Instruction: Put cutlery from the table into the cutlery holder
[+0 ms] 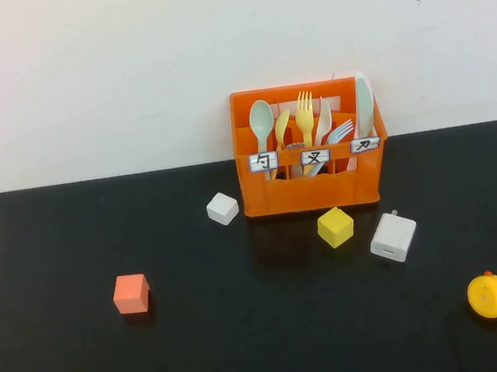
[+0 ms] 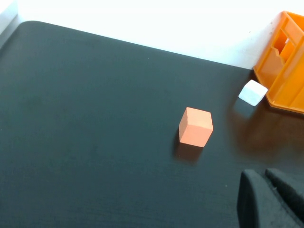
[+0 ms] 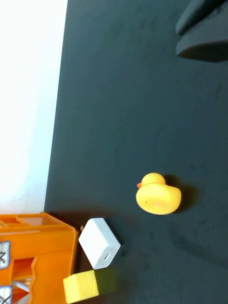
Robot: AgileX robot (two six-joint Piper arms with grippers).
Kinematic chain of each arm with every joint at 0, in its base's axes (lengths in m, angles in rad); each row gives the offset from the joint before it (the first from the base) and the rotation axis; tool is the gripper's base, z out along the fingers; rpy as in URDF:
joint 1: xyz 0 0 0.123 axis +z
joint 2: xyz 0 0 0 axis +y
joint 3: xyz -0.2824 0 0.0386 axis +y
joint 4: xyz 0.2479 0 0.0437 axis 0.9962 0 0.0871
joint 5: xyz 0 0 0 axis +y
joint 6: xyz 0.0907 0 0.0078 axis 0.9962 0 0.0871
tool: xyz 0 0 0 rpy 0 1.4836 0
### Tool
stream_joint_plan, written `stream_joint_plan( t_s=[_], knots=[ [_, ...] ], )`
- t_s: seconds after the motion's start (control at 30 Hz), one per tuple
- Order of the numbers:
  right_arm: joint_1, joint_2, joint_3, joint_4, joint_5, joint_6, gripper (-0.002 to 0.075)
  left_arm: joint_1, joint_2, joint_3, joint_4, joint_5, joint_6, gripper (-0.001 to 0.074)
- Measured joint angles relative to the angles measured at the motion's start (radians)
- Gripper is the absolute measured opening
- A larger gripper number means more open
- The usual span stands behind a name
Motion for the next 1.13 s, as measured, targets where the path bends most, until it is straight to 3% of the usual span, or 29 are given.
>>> stream_joint_plan(
  t_s=[1.13],
  knots=[
    [-0.06,0.0,-0.002,0.027,0.002,0.056,-0.0002,0.0,0.0,0.0,0.0,0.0,0.0,-0.0001]
  ],
)
